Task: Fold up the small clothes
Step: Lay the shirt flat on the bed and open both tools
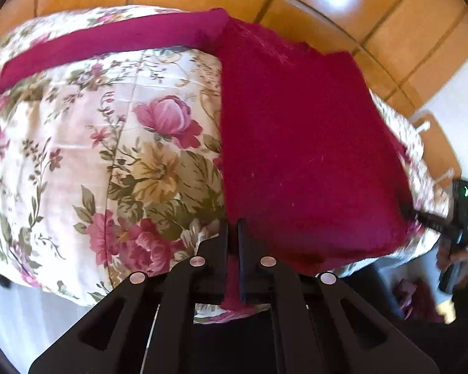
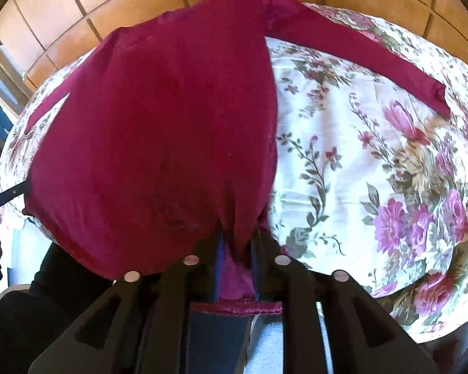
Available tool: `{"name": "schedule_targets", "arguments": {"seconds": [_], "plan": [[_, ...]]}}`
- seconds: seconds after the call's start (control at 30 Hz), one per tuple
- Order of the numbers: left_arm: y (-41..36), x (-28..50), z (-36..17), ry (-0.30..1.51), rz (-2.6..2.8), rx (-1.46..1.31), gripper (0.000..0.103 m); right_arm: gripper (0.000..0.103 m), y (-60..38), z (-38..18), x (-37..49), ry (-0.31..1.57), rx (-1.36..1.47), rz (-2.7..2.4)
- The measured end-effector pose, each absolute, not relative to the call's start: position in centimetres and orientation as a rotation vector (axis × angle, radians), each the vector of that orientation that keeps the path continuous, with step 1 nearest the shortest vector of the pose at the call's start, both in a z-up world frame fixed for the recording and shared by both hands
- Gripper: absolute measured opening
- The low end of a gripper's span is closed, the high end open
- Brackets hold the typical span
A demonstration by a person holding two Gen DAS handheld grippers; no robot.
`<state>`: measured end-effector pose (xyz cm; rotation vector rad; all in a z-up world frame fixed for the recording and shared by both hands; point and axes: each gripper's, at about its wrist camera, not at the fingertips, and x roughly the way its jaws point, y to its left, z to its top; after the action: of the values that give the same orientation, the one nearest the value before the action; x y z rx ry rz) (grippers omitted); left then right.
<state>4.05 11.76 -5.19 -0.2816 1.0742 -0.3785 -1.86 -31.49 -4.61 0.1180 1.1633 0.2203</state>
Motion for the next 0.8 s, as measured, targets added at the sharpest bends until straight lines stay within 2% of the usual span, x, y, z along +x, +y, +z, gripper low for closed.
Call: {"name": "schedule_targets", "arguments": {"seconds": [0.07,0.1,0.13,0.33,0.53,0.63,0.67,0.7,0.8], "plan": [[12.8,4.0,-3.9,1.018,-0.366,-0.334,0.034,0.057,-32.8,-3.9,-1.5,1.136,0.190,0.226],[13.4,3.8,-3.4,0.994,-0.345,-0.343,0.051,0.057,-33.8,-3.3,-1.1,1.107,0.215,0.193],[13.8,3.9,-2.7,0.958,-0.315,-0.357,0.054,0.056,-35.4,-2.7,-0.5,1.072,0.255,0.149],[13.9,5.6,-1.3,0.876,-0.274,-0.423,0.054,0.049,-48.3,-3.1,3.0,0.887,0.710,-0.176],[7.9,7.3,-2.3,0.919,-0.331,-0.403,0.054,0.046,-56.8,-7.0,8.4,0.786,1.046,-0.363],[4.2,7.6,-2.9,0.954,-0.380,-0.339,0.054,0.037,-58.0,-8.4,11.0,0.798,1.085,-0.410],[2.9,7.8,-3.0,0.964,-0.399,-0.307,0.054,0.024,-57.9,-8.3,11.6,0.803,1.055,-0.428],[2.0,7.9,-3.2,0.973,-0.414,-0.284,0.054,0.006,-57.9,-7.8,12.5,0.816,0.997,-0.451],[-1.2,8.4,-4.2,1.016,-0.465,-0.206,0.054,0.006,-59.7,-6.8,12.9,0.800,0.886,-0.466]]}}
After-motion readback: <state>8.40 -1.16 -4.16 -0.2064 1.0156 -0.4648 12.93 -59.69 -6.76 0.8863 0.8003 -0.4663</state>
